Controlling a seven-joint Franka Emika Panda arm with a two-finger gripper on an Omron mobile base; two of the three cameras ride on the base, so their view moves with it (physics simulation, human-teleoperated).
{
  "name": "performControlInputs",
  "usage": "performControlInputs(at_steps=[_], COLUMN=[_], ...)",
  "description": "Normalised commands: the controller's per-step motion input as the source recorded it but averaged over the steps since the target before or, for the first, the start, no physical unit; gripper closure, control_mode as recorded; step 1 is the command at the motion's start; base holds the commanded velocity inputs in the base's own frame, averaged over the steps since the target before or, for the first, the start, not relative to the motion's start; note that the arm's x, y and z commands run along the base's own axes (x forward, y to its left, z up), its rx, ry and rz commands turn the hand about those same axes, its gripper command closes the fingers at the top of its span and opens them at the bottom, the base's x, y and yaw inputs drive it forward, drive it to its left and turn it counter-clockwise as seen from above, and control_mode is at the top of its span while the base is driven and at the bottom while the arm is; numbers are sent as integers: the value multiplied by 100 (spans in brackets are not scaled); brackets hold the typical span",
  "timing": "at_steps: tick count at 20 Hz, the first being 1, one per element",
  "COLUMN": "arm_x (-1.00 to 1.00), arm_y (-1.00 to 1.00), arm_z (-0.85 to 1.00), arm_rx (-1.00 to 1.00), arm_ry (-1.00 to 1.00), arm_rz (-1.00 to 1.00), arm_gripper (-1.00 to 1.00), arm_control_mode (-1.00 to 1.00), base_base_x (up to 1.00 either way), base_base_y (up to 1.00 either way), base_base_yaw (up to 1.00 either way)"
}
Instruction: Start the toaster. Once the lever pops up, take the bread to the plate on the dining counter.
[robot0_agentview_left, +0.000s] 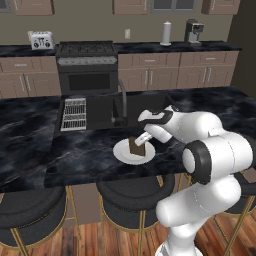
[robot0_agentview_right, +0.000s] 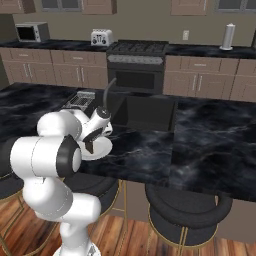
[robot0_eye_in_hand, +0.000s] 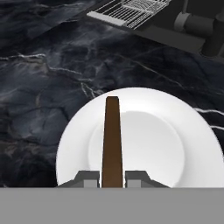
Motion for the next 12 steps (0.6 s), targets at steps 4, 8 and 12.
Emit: performControlInputs(at_steps=[4,8,12], arm_x=[0,0,0], arm_y=[0,0,0], arm_z=[0,0,0], arm_rx=[0,0,0], arm_ry=[0,0,0], arm_rz=[1,0,0], arm_gripper=[-100,-100,-100], arm_control_mode=[-100,-100,-100], base_base_x=[0,0,0], base_base_y=[0,0,0], base_base_yaw=[0,0,0])
